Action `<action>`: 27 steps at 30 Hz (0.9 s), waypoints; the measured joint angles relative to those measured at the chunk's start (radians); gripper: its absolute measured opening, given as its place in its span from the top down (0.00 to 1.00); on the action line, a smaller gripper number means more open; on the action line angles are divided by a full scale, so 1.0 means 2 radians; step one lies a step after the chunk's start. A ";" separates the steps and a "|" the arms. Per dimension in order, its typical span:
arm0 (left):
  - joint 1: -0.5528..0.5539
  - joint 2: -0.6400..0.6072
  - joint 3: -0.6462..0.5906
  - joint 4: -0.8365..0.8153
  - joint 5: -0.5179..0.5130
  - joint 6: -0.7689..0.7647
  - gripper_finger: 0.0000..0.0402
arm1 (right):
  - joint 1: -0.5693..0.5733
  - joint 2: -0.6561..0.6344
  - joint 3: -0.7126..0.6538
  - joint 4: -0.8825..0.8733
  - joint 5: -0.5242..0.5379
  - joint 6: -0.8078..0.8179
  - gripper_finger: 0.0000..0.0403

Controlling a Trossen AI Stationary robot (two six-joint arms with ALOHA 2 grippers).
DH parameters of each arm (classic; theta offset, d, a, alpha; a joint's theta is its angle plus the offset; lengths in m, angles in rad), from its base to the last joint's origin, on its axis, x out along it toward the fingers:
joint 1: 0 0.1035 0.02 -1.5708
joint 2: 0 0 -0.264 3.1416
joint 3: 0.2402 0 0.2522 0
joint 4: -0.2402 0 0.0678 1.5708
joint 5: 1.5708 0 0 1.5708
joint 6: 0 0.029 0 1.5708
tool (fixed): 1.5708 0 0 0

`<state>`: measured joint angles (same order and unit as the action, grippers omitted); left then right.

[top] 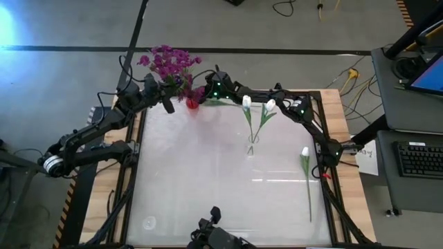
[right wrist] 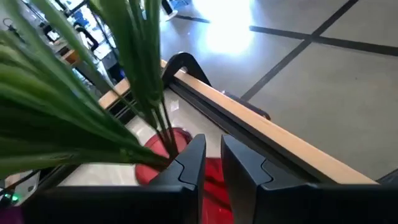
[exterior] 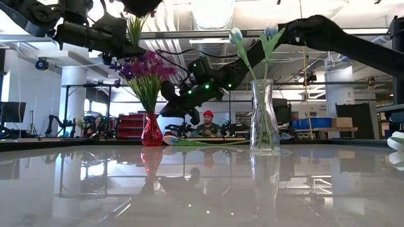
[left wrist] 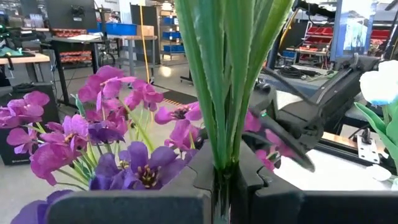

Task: Sort flowers into vase by color
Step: Put the light purple flower into the red vase

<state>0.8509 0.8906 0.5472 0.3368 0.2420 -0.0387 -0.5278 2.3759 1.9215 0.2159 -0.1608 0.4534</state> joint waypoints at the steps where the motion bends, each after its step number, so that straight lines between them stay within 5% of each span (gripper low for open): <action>1: 0.000 0.000 0.000 0.000 0.000 0.000 1.00 | 0.000 0.005 0.009 -0.007 -0.004 0.000 0.89; 27: 0.000 -0.003 0.000 0.000 0.006 -0.003 1.00 | 0.027 0.016 0.043 -0.044 -0.055 -0.023 0.89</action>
<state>0.8509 0.8842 0.5472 0.3359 0.2535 -0.0447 -0.4732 2.4069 2.0071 0.1284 -0.2699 0.4072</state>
